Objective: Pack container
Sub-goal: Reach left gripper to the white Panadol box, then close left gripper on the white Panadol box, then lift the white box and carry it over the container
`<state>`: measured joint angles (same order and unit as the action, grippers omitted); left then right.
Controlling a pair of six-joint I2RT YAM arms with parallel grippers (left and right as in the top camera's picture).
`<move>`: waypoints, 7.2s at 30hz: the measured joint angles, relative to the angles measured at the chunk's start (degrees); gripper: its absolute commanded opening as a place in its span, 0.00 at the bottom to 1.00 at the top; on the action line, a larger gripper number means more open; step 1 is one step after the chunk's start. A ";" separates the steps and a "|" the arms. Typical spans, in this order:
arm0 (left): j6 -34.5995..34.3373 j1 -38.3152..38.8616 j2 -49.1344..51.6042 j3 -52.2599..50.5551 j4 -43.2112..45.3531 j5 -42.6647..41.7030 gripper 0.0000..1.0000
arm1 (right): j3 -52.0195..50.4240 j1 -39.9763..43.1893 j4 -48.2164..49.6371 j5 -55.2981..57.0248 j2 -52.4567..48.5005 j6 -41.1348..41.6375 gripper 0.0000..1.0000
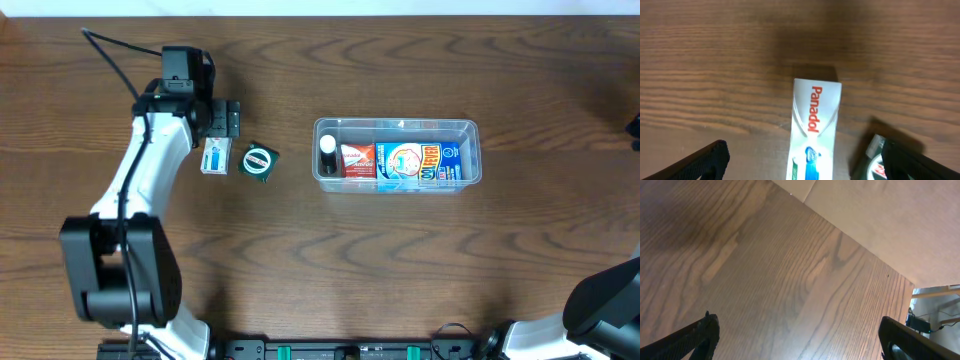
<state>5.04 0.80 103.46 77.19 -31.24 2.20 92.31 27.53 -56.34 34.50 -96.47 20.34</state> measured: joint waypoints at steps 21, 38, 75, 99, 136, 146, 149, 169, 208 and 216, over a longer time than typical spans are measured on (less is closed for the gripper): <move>2.67 -1.07 10.29 0.00 1.79 -2.51 0.89 | 0.00 0.00 0.00 0.00 0.00 0.00 0.99; 2.82 -1.11 11.04 0.00 2.49 -3.50 0.64 | 0.00 0.00 0.02 0.00 0.00 0.00 0.99; 2.93 -1.11 11.32 0.00 2.75 -3.52 0.72 | 0.00 0.00 0.02 0.00 0.00 0.00 0.99; 2.47 -1.11 11.32 -0.04 3.45 -3.52 0.76 | 0.00 0.00 0.00 0.00 0.00 0.00 0.99; 2.19 -1.14 13.77 -0.35 4.76 -3.65 0.47 | 0.00 0.00 0.00 0.00 0.00 0.00 0.99; 2.32 -1.14 12.57 -0.35 5.99 -3.48 0.44 | 0.00 0.00 0.00 0.00 0.00 -0.02 0.99; 2.49 -1.14 10.71 -0.35 6.40 -3.43 0.39 | 0.00 0.00 0.02 0.00 0.00 0.00 0.99; 2.73 13.27 -20.35 2.47 17.27 -9.57 0.35 | 0.00 0.00 0.00 0.00 0.00 -0.02 0.99; 30.14 45.99 3.19 2.45 25.70 -12.85 0.35 | 0.00 0.00 0.00 0.00 0.00 0.00 0.99; 34.10 45.99 3.23 2.45 27.65 -14.82 0.35 | 0.00 0.00 0.00 0.00 0.00 0.00 0.99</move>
<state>39.13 46.78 106.69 79.64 -3.60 -12.62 92.31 27.53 -56.34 34.50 -96.47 20.34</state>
